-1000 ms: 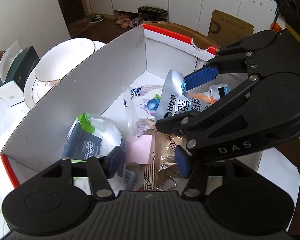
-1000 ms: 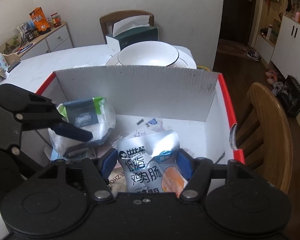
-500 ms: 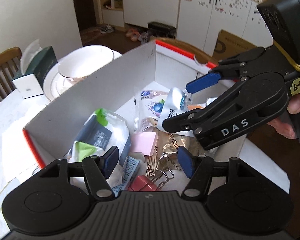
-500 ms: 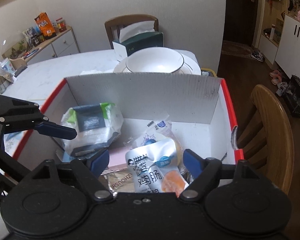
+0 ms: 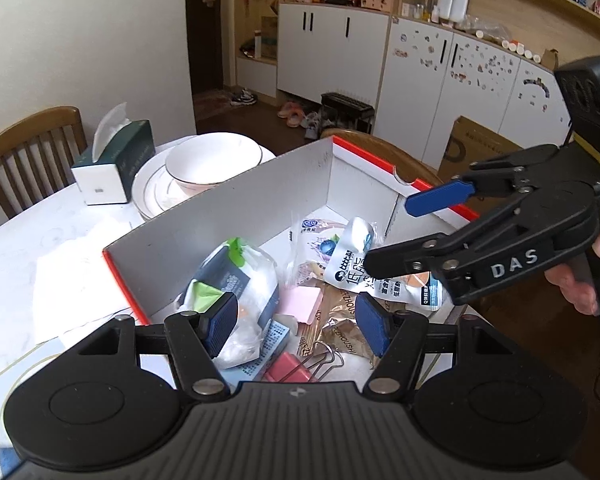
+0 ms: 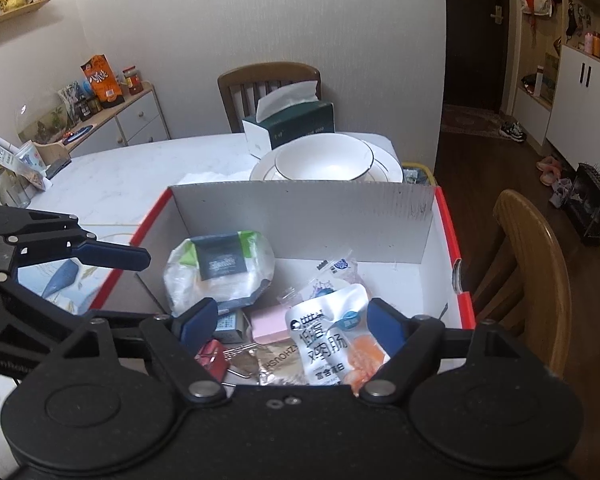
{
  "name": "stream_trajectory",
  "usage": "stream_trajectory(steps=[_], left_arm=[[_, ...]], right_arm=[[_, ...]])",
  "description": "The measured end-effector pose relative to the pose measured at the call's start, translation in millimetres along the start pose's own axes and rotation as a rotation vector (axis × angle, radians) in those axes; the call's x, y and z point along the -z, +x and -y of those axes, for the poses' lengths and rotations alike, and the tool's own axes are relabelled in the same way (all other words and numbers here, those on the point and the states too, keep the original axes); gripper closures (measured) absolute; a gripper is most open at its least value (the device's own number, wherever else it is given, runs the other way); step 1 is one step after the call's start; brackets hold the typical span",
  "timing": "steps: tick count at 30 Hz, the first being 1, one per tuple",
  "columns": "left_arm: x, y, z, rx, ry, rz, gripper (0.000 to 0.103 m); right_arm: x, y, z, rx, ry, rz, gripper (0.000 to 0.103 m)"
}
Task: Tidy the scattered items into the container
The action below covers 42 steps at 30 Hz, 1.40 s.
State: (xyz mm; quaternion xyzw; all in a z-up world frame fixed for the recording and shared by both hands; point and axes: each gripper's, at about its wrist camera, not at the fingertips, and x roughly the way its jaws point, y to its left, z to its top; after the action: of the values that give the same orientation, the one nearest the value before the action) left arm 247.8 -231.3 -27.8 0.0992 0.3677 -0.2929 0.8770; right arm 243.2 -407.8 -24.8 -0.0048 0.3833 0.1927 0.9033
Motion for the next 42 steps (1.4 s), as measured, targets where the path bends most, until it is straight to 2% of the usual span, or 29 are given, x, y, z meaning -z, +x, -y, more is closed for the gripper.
stream_trajectory(steps=[9, 12, 20, 28, 30, 33, 42], left_arm=[[11.0, -24.1, -8.1, -0.009, -0.021, 0.043, 0.039], [15.3, -31.7, -10.7, -0.013, -0.023, 0.055, 0.035], [28.3, -49.8, -19.2, -0.010, -0.045, 0.068, 0.034], [40.2, -70.6, -22.5, -0.004, -0.035, 0.090, 0.014], [43.6, -75.5, -23.1, 0.003, -0.035, 0.095, 0.004], [48.6, -84.1, -24.5, 0.008, -0.041, 0.108, 0.001], [58.0, -108.3, -27.6, 0.020, -0.055, 0.136, 0.001]], right_arm=[[12.3, -20.1, -24.4, 0.025, -0.015, 0.049, 0.019], [17.7, -24.8, -32.9, 0.037, -0.012, 0.060, 0.018], [30.0, -39.9, -56.7, 0.075, 0.005, 0.111, 0.011], [41.4, -56.3, -81.4, 0.131, 0.031, 0.158, 0.005], [44.4, -60.4, -87.3, 0.146, 0.043, 0.172, 0.005], [48.4, -67.2, -94.9, 0.168, 0.065, 0.194, 0.003], [62.7, -87.6, -119.2, 0.225, 0.066, 0.247, 0.001]])
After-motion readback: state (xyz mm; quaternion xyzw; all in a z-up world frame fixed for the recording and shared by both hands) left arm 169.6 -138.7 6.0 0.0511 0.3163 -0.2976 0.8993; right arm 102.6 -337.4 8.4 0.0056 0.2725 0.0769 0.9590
